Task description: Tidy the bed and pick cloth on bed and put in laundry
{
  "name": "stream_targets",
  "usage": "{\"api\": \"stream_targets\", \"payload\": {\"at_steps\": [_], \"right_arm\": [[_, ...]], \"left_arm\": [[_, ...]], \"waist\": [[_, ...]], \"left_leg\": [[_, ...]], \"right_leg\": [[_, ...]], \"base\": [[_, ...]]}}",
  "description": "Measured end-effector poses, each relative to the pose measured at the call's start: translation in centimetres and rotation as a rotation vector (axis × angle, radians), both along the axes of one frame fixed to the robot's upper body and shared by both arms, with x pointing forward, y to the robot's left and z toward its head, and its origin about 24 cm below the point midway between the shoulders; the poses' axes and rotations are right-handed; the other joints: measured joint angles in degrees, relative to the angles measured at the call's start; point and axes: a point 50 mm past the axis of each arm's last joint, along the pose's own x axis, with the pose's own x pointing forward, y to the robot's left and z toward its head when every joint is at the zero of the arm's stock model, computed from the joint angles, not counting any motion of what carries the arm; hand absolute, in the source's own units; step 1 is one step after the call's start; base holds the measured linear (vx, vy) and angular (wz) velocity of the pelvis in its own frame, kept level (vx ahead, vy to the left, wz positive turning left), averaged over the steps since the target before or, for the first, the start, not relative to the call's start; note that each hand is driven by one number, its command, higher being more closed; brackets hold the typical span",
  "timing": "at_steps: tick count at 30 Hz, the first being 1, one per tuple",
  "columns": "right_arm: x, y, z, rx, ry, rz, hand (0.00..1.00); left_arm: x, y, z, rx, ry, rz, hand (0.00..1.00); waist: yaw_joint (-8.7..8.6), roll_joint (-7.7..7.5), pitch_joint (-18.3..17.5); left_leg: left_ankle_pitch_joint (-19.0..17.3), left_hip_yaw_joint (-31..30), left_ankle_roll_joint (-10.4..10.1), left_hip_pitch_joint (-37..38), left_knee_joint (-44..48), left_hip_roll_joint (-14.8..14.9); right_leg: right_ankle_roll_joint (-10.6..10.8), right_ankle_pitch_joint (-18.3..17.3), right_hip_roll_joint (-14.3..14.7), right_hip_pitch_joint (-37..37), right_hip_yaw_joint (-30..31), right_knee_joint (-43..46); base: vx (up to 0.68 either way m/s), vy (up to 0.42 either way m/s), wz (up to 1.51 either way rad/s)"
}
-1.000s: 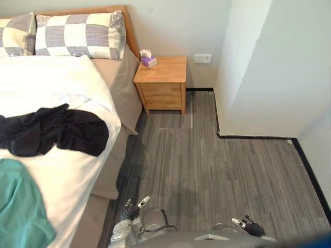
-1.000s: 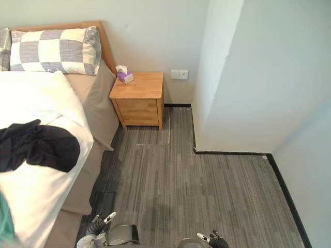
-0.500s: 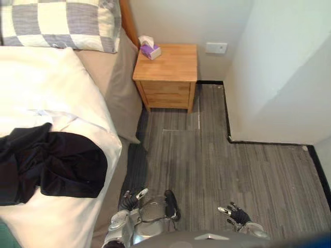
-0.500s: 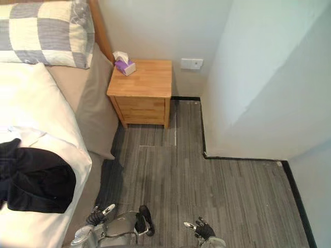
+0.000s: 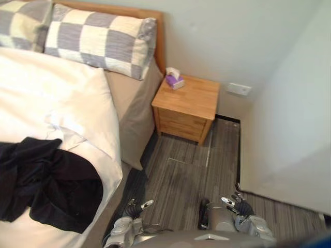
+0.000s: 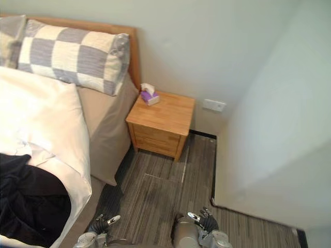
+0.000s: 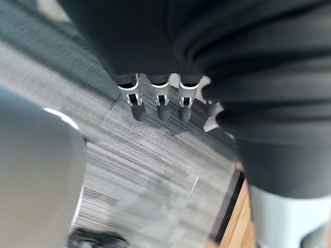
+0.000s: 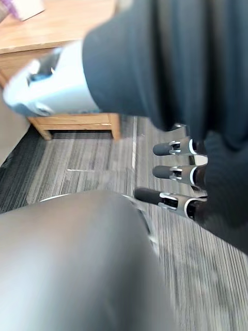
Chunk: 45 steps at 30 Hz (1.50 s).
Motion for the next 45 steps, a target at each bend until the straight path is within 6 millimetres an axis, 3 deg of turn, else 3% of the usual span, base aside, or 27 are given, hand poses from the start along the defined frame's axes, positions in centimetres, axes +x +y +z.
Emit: {"api": "stream_targets", "payload": {"at_steps": [1,2,3,4,7,10,12,14,15,16,17,18,19,20,21,22,23,27,31,33,37,39,40,42,43,44,45], "right_arm": [[0.3,-0.3,0.3,-0.014,-0.023,0.005,0.00],[0.5,-0.3,0.4,-0.016,-0.030,0.010,0.00],[0.9,0.0,0.5,-0.019,-0.045,0.025,0.00],[1.0,0.2,0.6,-0.025,-0.048,0.054,0.00],[1.1,0.5,0.5,-0.032,-0.040,0.077,0.00],[0.6,0.6,0.3,-0.050,-0.011,0.110,0.00],[0.1,0.8,0.0,-0.058,0.024,0.139,0.00],[-0.1,0.9,-0.1,-0.070,0.047,0.167,0.00],[-0.1,0.8,-0.1,-0.071,0.051,0.167,0.00],[0.0,0.6,-0.1,-0.075,0.058,0.163,0.00],[-0.1,0.9,-0.3,-0.064,0.077,0.165,0.00],[-0.3,1.1,-0.4,-0.062,0.085,0.168,0.00],[-0.2,0.9,-0.4,-0.063,0.082,0.168,0.00],[0.5,0.5,-0.2,-0.091,0.071,0.199,0.00],[0.6,0.4,-0.1,-0.094,0.067,0.201,0.00],[0.4,0.7,-0.2,-0.086,0.070,0.200,0.00],[0.2,0.5,-0.4,-0.079,0.083,0.176,0.00],[0.1,-0.6,-0.3,-0.108,0.097,0.164,0.00],[0.0,-0.5,-0.4,-0.095,0.101,0.142,0.00],[0.4,-0.1,-0.4,-0.084,0.090,0.138,0.00],[0.4,1.0,-0.5,-0.059,0.071,0.135,0.00],[0.1,1.5,-0.6,-0.052,0.073,0.146,0.00],[0.1,1.6,-0.6,-0.051,0.074,0.149,0.00],[0.1,1.7,-0.6,-0.042,0.067,0.133,0.00],[0.1,1.9,-0.6,-0.037,0.060,0.139,0.00],[0.1,2.2,-0.6,-0.031,0.058,0.142,0.00],[0.1,2.2,-0.6,-0.030,0.058,0.139,0.00]], "left_arm": [[0.2,-0.8,0.0,-0.020,-0.017,0.006,0.00],[0.2,-1.0,0.0,-0.024,-0.019,0.011,0.00],[0.1,-1.2,0.0,-0.030,-0.023,0.032,0.00],[-0.1,-1.5,-0.1,-0.039,-0.023,0.052,0.00],[-0.5,-1.0,0.0,-0.042,-0.034,0.120,0.00],[-0.6,-0.3,0.3,-0.041,-0.072,0.183,0.00],[-0.5,-0.2,0.5,-0.046,-0.099,0.207,0.00],[-0.6,-0.2,0.5,-0.052,-0.102,0.220,0.00],[-0.6,-0.3,0.4,-0.053,-0.100,0.215,0.00],[-0.8,-0.2,0.4,-0.049,-0.090,0.194,0.00],[-0.9,0.0,0.3,-0.039,-0.081,0.162,0.00],[-1.0,0.1,0.3,-0.033,-0.079,0.146,0.00],[-0.6,0.0,0.4,-0.038,-0.085,0.129,0.00],[-0.7,-0.3,0.2,-0.047,-0.074,0.132,0.00],[-0.9,-0.4,0.1,-0.048,-0.062,0.132,0.00],[-1.3,0.1,0.0,-0.039,-0.053,0.142,0.00],[-1.1,0.6,0.1,-0.026,-0.055,0.124,0.00],[-1.4,-1.0,-0.2,-0.053,-0.043,0.064,0.00],[-1.4,-1.0,-0.2,-0.033,-0.031,0.054,0.00],[-1.3,-0.5,-0.1,-0.011,-0.033,0.031,0.00],[-1.0,0.8,0.2,0.059,-0.030,-0.061,0.00],[-0.8,1.0,0.2,0.064,-0.031,-0.059,0.00],[-0.7,1.3,0.3,0.070,-0.031,-0.059,0.00],[-0.8,1.0,0.2,0.062,-0.027,-0.065,0.00],[-0.8,1.1,0.3,0.075,-0.023,-0.085,0.00],[-0.6,1.3,0.4,0.088,-0.028,-0.103,0.00],[-0.5,1.3,0.4,0.091,-0.029,-0.110,0.00]], "waist": [[0.56,1.60,0.2],[0.68,1.53,0.4],[0.68,2.20,0.4],[0.65,1.83,0.2],[0.70,2.33,-0.6],[0.61,2.15,-0.5],[1.27,1.96,-0.7],[1.90,1.97,-0.8],[1.78,2.18,-1.0],[1.52,2.27,-1.5],[1.11,0.99,-2.6],[0.79,0.24,-2.8],[0.53,1.32,-2.3],[0.15,3.13,-1.7],[0.17,3.23,-1.6],[0.40,1.33,-1.8],[-0.27,0.99,-1.9],[-1.02,2.75,-2.7],[-0.66,1.88,-2.1],[-0.91,0.56,-1.5],[-1.65,-2.47,-1.8],[-1.31,-3.66,-2.0],[-1.06,-3.08,-2.2],[-1.80,-2.52,-2.2],[-2.24,-2.66,-2.3],[-2.47,-4.00,-2.3],[-2.38,-4.10,-2.3]], "left_leg": [[0.6,-0.3,-0.6,1.1,-0.4,1.5],[0.9,-0.4,-1.2,1.8,-0.9,1.9],[1.9,-0.7,-2.0,3.6,-2.4,2.5],[2.8,-0.8,-1.9,4.3,-2.8,2.9],[5.6,-1.3,-2.0,0.6,3.8,4.6],[6.9,1.0,-3.3,-8.9,23.0,7.4],[5.8,7.4,-3.2,-12.2,27.9,9.2],[5.2,16.7,-2.9,-14.5,20.7,8.9],[6.6,18.5,-2.1,-15.0,16.8,8.3],[8.6,22.5,0.5,-14.7,9.3,6.5],[10.5,22.7,2.6,-12.2,2.3,3.4],[12.2,22.6,3.2,-11.1,-0.9,2.1],[14.0,21.2,3.7,-9.8,-4.2,1.9],[14.1,19.7,3.4,-8.6,-5.4,4.0],[14.5,19.3,3.0,-8.1,-5.8,4.5],[15.3,19.4,2.4,-7.2,-6.8,2.8],[14.8,18.7,1.7,-5.9,-8.1,1.8],[16.7,17.0,0.5,-4.9,-11.9,1.0],[17.4,16.3,0.2,-2.4,-16.3,-1.5],[18.0,14.8,0.6,-1.0,-18.2,-2.8],[18.5,8.3,1.6,-1.0,-21.1,-4.6],[19.9,5.5,1.5,-1.6,-22.5,-4.9],[20.5,3.6,2.1,-2.3,-22.4,-4.8],[20.8,0.3,2.2,-3.4,-22.2,-3.6],[21.0,-1.6,2.0,-4.2,-22.1,-3.5],[21.4,-2.3,1.8,-5.0,-22.2,-5.6],[21.4,-2.4,1.8,-5.0,-22.2,-5.9]], "right_leg": [[-2.2,-4.0,0.5,-0.7,-1.4,6.0],[-3.4,-5.9,0.3,-1.2,-2.1,8.6],[-4.4,-10.1,-0.1,-1.5,-3.1,13.2],[-4.4,-13.6,-0.5,-1.9,-3.9,16.3],[-4.4,-17.3,-0.5,0.3,-7.2,15.6],[-4.3,-17.5,-0.4,9.0,-12.8,8.3],[-5.1,-16.9,-0.5,14.5,-16.7,4.1],[-5.1,-16.9,-1.3,18.0,-20.3,1.8],[-5.1,-16.9,-1.4,18.3,-21.2,1.9],[-4.7,-17.0,-1.8,18.4,-22.6,2.1],[-3.4,-16.5,-3.2,18.4,-24.1,2.7],[-2.6,-16.0,-4.4,17.7,-24.8,5.0],[-0.7,-16.0,-5.4,14.4,-24.1,12.0],[0.9,-17.3,-0.9,14.3,-21.7,3.8],[0.8,-15.5,0.9,15.1,-21.0,-3.6],[0.4,-7.3,1.1,16.3,-21.2,-15.1],[-1.7,-4.0,0.1,17.1,-22.3,-13.8],[-0.2,-8.5,-2.0,17.5,-26.8,-9.4],[1.7,-14.5,-7.4,15.5,-29.0,3.8],[1.6,-14.9,-10.1,13.2,-26.3,12.0],[1.4,-14.7,-9.8,11.4,-14.6,16.6],[0.1,-14.0,-7.5,12.4,-10.3,13.9],[-1.1,-13.2,-6.2,12.1,-7.7,13.5],[-1.0,-14.7,-2.8,11.9,-1.7,10.9],[-0.9,-15.9,0.5,13.0,2.5,3.6],[-2.5,-14.9,1.4,13.7,4.1,-1.9],[-2.3,-15.4,0.8,14.4,3.8,-2.2]], "base": [[0.38,-0.308,0.51],[0.43,-0.351,0.55],[0.38,-0.321,0.45],[0.37,-0.311,0.42],[0.32,-0.275,0.44],[0.32,-0.217,0.90],[0.23,-0.100,0.82],[0.24,-0.035,0.74],[0.24,0.049,0.73],[0.26,0.066,0.97],[0.33,0.076,1.05],[0.26,0.047,1.10],[0.23,0.006,0.90],[0.18,-0.040,0.81],[0.22,-0.109,0.71],[0.21,-0.166,0.84],[0.18,-0.128,0.83],[0.13,-0.039,0.74],[0.07,0.012,0.54],[0.01,0.056,0.38],[-0.01,-0.004,0.77],[0.09,-0.002,0.90],[0.11,0.004,0.87],[0.08,-0.064,0.81],[0.04,-0.113,0.88],[0.05,-0.101,0.78],[0.07,-0.066,0.49]]}}
